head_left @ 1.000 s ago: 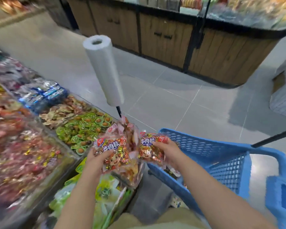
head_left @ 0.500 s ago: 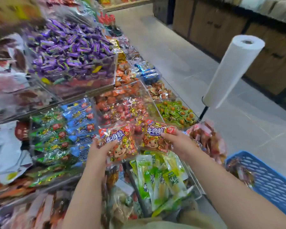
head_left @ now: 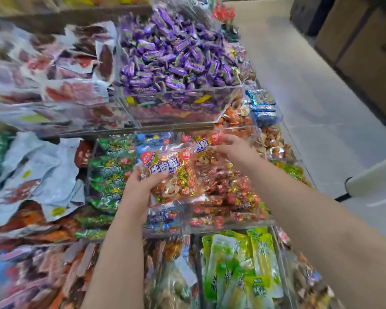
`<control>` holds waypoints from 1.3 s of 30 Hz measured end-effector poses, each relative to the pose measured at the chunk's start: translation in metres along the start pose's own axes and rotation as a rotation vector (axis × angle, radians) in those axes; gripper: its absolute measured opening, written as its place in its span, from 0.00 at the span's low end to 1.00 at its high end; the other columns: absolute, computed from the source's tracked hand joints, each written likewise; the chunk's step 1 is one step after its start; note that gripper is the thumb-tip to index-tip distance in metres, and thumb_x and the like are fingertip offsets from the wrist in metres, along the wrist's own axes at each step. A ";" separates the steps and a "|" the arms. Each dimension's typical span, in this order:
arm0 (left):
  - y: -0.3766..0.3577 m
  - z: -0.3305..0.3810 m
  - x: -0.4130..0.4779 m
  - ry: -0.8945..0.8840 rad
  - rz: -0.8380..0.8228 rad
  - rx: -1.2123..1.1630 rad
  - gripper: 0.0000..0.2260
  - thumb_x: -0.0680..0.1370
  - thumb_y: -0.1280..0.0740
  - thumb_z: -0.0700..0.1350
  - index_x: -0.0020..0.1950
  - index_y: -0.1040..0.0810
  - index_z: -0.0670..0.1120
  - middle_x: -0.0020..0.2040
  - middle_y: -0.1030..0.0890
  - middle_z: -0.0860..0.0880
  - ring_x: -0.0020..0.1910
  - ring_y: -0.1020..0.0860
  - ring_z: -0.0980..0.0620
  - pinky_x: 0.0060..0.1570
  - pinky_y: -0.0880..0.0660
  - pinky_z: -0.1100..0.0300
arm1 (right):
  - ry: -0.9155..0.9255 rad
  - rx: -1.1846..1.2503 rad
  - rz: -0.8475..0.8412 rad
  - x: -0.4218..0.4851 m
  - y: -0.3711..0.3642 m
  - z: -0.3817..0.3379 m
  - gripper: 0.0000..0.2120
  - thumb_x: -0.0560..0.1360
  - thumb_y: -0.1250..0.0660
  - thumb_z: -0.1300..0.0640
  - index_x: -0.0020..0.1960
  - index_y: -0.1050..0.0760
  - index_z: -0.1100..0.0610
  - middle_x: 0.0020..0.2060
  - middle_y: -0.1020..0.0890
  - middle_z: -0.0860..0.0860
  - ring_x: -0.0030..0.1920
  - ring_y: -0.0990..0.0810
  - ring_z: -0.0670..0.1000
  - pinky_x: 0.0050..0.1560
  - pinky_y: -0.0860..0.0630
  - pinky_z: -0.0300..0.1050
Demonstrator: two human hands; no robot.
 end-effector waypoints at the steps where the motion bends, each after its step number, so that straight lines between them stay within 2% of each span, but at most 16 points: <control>1: 0.000 0.001 0.003 0.010 0.002 -0.010 0.62 0.47 0.18 0.56 0.77 0.45 0.53 0.71 0.30 0.40 0.66 0.28 0.37 0.64 0.32 0.36 | 0.009 0.036 0.004 0.014 -0.007 0.001 0.18 0.70 0.27 0.62 0.57 0.27 0.53 0.38 0.20 0.47 0.33 0.23 0.44 0.30 0.25 0.34; 3: 0.002 0.001 0.005 0.034 0.020 -0.032 0.62 0.48 0.18 0.55 0.77 0.45 0.54 0.71 0.30 0.39 0.65 0.27 0.36 0.64 0.32 0.34 | -0.002 0.132 0.008 0.037 -0.018 0.009 0.15 0.71 0.29 0.67 0.54 0.27 0.55 0.40 0.21 0.49 0.37 0.22 0.44 0.39 0.23 0.36; 5: 0.007 -0.003 0.010 0.062 0.035 -0.068 0.59 0.54 0.18 0.49 0.78 0.47 0.53 0.68 0.27 0.38 0.60 0.23 0.37 0.62 0.30 0.35 | -0.033 0.209 0.006 0.054 -0.025 0.023 0.14 0.73 0.31 0.67 0.55 0.27 0.56 0.47 0.21 0.52 0.46 0.21 0.50 0.50 0.22 0.47; 7: 0.011 -0.006 0.012 0.066 0.039 -0.075 0.55 0.55 0.20 0.47 0.77 0.46 0.53 0.65 0.25 0.37 0.55 0.20 0.38 0.59 0.27 0.35 | -0.037 0.241 0.027 0.062 -0.028 0.036 0.14 0.73 0.32 0.66 0.55 0.27 0.53 0.49 0.20 0.51 0.51 0.21 0.52 0.55 0.23 0.51; 10: 0.012 -0.008 0.014 0.079 0.066 -0.086 0.56 0.54 0.22 0.47 0.78 0.47 0.52 0.63 0.23 0.38 0.53 0.19 0.37 0.57 0.26 0.35 | -0.036 0.252 0.056 0.063 -0.029 0.048 0.14 0.72 0.30 0.64 0.50 0.26 0.46 0.48 0.21 0.47 0.49 0.21 0.47 0.51 0.23 0.43; 15: 0.007 -0.007 0.018 0.095 -0.026 -0.044 0.44 0.60 0.24 0.47 0.73 0.38 0.51 0.59 0.20 0.41 0.48 0.17 0.39 0.49 0.21 0.42 | 0.064 -0.256 0.056 0.058 -0.027 0.052 0.29 0.65 0.22 0.54 0.58 0.35 0.47 0.43 0.28 0.38 0.42 0.29 0.37 0.38 0.34 0.32; 19: 0.003 -0.008 0.019 0.101 -0.033 -0.018 0.36 0.60 0.25 0.47 0.66 0.35 0.57 0.47 0.15 0.46 0.42 0.16 0.41 0.52 0.23 0.36 | 0.064 -0.361 0.196 0.057 -0.025 0.053 0.17 0.69 0.26 0.50 0.47 0.34 0.52 0.38 0.26 0.45 0.37 0.28 0.44 0.32 0.35 0.37; 23: 0.000 -0.008 0.021 0.088 -0.029 -0.002 0.22 0.60 0.25 0.47 0.50 0.28 0.59 0.45 0.14 0.48 0.43 0.15 0.46 0.43 0.19 0.47 | 0.024 -0.303 0.237 0.059 -0.035 0.054 0.16 0.71 0.28 0.50 0.41 0.36 0.51 0.36 0.27 0.47 0.34 0.28 0.46 0.31 0.34 0.41; 24: -0.001 -0.008 0.021 0.088 -0.035 0.002 0.23 0.60 0.24 0.47 0.51 0.27 0.57 0.47 0.14 0.48 0.44 0.15 0.46 0.43 0.19 0.48 | 0.013 -0.317 0.233 0.059 -0.037 0.053 0.16 0.71 0.27 0.50 0.40 0.36 0.50 0.36 0.26 0.47 0.34 0.28 0.47 0.31 0.35 0.41; 26: -0.004 -0.010 0.023 0.103 -0.028 0.004 0.40 0.58 0.19 0.48 0.67 0.31 0.51 0.56 0.17 0.45 0.52 0.17 0.44 0.53 0.21 0.44 | -0.019 -0.337 0.219 0.060 -0.035 0.050 0.16 0.69 0.26 0.51 0.45 0.34 0.51 0.39 0.26 0.47 0.38 0.26 0.48 0.33 0.33 0.40; 29: -0.011 -0.009 0.022 0.092 -0.038 0.024 0.61 0.48 0.17 0.57 0.77 0.44 0.54 0.68 0.26 0.43 0.64 0.25 0.40 0.65 0.31 0.37 | -0.052 -0.354 0.260 0.049 -0.021 0.045 0.34 0.64 0.22 0.50 0.64 0.35 0.56 0.55 0.27 0.50 0.54 0.27 0.51 0.53 0.27 0.45; 31: -0.015 -0.009 0.022 0.090 -0.056 0.015 0.68 0.42 0.18 0.60 0.78 0.46 0.53 0.70 0.28 0.42 0.66 0.27 0.38 0.65 0.33 0.36 | -0.044 -0.372 0.338 0.027 -0.009 0.042 0.38 0.64 0.22 0.48 0.66 0.37 0.55 0.62 0.31 0.52 0.61 0.30 0.52 0.63 0.32 0.50; 33: -0.020 -0.010 0.022 0.099 -0.058 0.007 0.70 0.41 0.18 0.60 0.78 0.47 0.53 0.72 0.31 0.43 0.67 0.29 0.38 0.65 0.33 0.36 | -0.012 -0.281 0.300 -0.003 -0.002 0.041 0.27 0.68 0.26 0.44 0.61 0.32 0.52 0.60 0.29 0.50 0.57 0.27 0.50 0.60 0.29 0.48; 36: -0.029 -0.013 0.021 0.078 -0.075 0.010 0.68 0.42 0.18 0.61 0.78 0.46 0.54 0.74 0.33 0.47 0.67 0.28 0.42 0.66 0.32 0.39 | -0.071 0.088 -0.117 -0.053 -0.012 0.032 0.19 0.67 0.30 0.39 0.52 0.24 0.48 0.46 0.18 0.44 0.44 0.21 0.45 0.48 0.24 0.44; 37: -0.033 -0.014 0.019 0.060 -0.079 0.024 0.66 0.45 0.18 0.61 0.78 0.46 0.54 0.74 0.33 0.48 0.67 0.29 0.45 0.66 0.33 0.42 | -0.083 0.096 -0.236 -0.065 -0.017 0.028 0.19 0.66 0.29 0.39 0.53 0.24 0.47 0.42 0.18 0.42 0.41 0.20 0.44 0.45 0.24 0.41; 39: -0.039 -0.017 0.019 0.030 -0.064 0.072 0.60 0.53 0.18 0.58 0.78 0.46 0.52 0.75 0.36 0.48 0.68 0.32 0.49 0.65 0.34 0.49 | -0.060 -0.044 -0.279 -0.076 -0.025 0.025 0.19 0.67 0.26 0.44 0.54 0.26 0.48 0.39 0.22 0.44 0.38 0.22 0.44 0.41 0.23 0.39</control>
Point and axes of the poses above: each hand's wrist, its own x-axis towards the middle knuckle, its own y-axis out of the back of the hand, z = x × y, the point moved 3 cm from there along x, towards the middle knuckle
